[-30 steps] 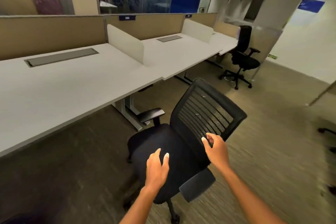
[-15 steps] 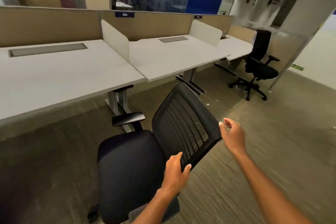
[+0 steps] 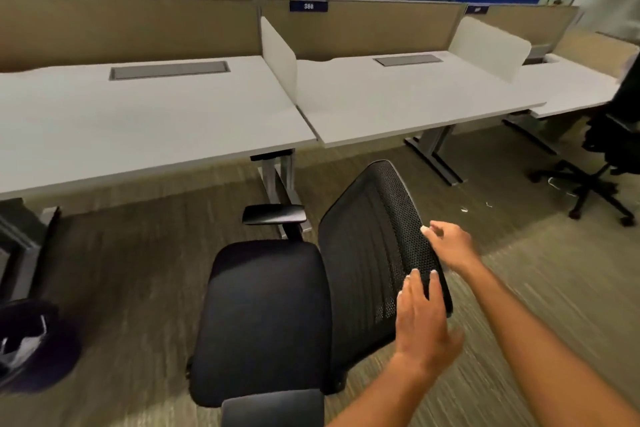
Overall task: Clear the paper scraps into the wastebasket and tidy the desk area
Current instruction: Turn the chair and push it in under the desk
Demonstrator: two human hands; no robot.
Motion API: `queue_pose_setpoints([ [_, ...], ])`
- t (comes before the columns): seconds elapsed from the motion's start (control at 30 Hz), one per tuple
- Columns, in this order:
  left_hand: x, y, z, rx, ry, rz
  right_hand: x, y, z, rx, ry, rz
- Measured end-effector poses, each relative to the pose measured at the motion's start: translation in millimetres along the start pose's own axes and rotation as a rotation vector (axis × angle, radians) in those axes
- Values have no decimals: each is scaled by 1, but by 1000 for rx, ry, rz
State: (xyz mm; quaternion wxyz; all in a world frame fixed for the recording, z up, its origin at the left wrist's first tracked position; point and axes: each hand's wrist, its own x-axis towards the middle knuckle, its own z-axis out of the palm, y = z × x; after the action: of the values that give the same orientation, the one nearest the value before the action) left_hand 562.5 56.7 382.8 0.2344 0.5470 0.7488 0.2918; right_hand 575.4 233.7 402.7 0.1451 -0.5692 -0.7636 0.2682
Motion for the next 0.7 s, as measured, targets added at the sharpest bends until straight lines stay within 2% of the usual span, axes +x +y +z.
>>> queue_pose_setpoints([
  [0.13,16,1,11,55,-55,-32,14,1,6,-58,-27,-28],
  [0.3,20,-4,19,35,-21,-45,23,2,9,-49,-31,-26],
  [0.47,21,-8,5,43,-27,-47,11,-10,17,22,49,-20],
  [0.7,7,-18,-15,6,-95,-90,-12,-18,18,12,43,-37],
])
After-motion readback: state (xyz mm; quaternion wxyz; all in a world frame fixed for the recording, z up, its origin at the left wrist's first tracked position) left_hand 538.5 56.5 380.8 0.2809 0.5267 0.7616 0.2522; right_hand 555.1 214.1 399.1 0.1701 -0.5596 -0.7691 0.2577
